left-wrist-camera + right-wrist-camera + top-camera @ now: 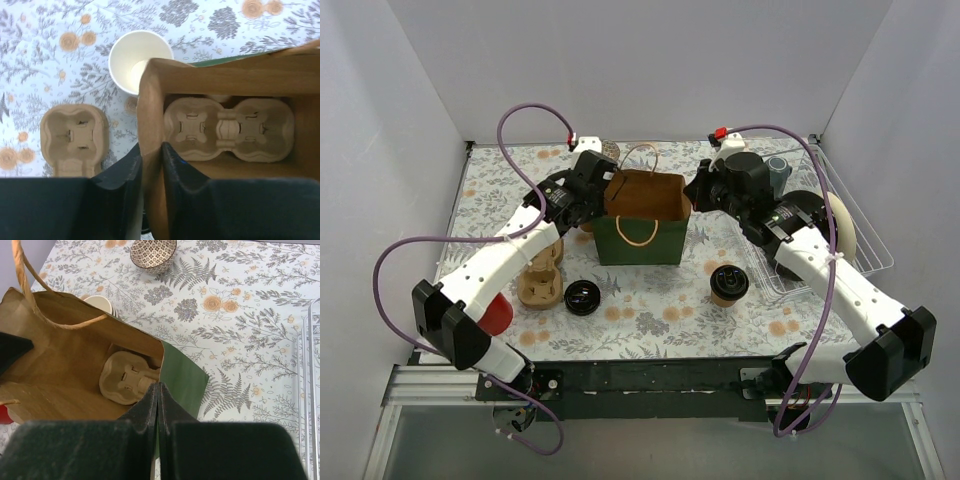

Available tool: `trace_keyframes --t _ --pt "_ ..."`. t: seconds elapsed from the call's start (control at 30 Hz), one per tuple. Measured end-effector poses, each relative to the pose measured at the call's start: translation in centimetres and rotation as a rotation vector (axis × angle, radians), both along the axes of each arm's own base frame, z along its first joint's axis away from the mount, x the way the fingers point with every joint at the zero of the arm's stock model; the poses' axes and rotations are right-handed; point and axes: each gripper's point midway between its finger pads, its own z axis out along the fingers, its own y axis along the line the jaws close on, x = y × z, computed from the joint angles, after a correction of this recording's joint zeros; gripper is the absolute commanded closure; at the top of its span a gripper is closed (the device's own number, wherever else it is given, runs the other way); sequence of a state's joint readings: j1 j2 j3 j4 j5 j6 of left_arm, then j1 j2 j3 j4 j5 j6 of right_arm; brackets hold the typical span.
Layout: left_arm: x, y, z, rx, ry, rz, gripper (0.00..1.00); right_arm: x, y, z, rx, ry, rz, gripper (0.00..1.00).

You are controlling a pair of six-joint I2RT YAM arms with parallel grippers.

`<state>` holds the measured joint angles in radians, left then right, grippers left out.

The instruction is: Pack the takeout coffee

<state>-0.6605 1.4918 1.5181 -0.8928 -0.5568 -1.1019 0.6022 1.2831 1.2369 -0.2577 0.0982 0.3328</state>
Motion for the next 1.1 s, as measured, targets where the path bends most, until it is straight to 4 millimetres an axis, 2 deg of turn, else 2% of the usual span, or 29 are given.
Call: trace_keyframes --t 0.03,0.13,0.23,0.43,0.53,0.7,0.8,0.83,0.9,0.93,1.03,1.1 --pt "0.1 -0.2 0.1 -0.01 -0.006 -0.008 1.0 0.0 0.0 0.0 0.0 -0.003 0.001 0.99" --pt "0.1 -1.3 0.4 -0.069 -0.038 -0.059 1.0 -0.2 -0.2 -0.1 -0.005 -0.022 0.007 0.99" --pt "-0.9 -1.8 0.7 -0.133 -0.07 -0.119 1.0 -0.3 -0.5 -0.3 -0.011 -0.047 0.01 0.99" --pt "-1.9 -2.8 3.4 -0.253 -0.143 -0.19 1.0 -0.2 -0.7 -0.1 -0.026 -0.072 0.014 0.99" --pt "-2.0 -3.4 3.6 -0.285 -0.144 -0.203 1.0 -0.6 -0.9 0.4 -0.018 -0.077 0.013 0.99" --pt "-2.5 -4.7 2.5 -0.347 -0.121 -0.245 1.0 -1.6 -0.9 1.0 0.004 -0.09 0.046 0.99" --pt "-3.1 -5.7 2.3 -0.394 -0.099 -0.288 1.0 -2.2 -0.6 0.2 -0.006 -0.083 0.088 0.89" --pt "-3.2 -6.0 2.4 -0.408 -0.098 -0.298 1.0 -2.3 -0.7 -0.2 -0.018 -0.076 0.093 0.77" --pt "-3.6 -6.4 2.9 -0.445 -0.107 -0.315 1.0 -2.6 -1.0 -0.6 -0.039 -0.066 0.1 0.66" --pt "-3.8 -6.5 3.1 -0.463 -0.116 -0.324 1.0 -2.9 -1.2 -0.5 -0.047 -0.067 0.104 0.58" --pt "-4.6 -6.4 3.9 -0.521 -0.16 -0.338 1.0 -4.3 -1.7 0.7 -0.033 -0.085 0.126 0.46" --pt "-5.2 -6.1 4.5 -0.553 -0.201 -0.345 1.0 -5.8 -2.0 2.3 0.006 -0.108 0.149 0.43"
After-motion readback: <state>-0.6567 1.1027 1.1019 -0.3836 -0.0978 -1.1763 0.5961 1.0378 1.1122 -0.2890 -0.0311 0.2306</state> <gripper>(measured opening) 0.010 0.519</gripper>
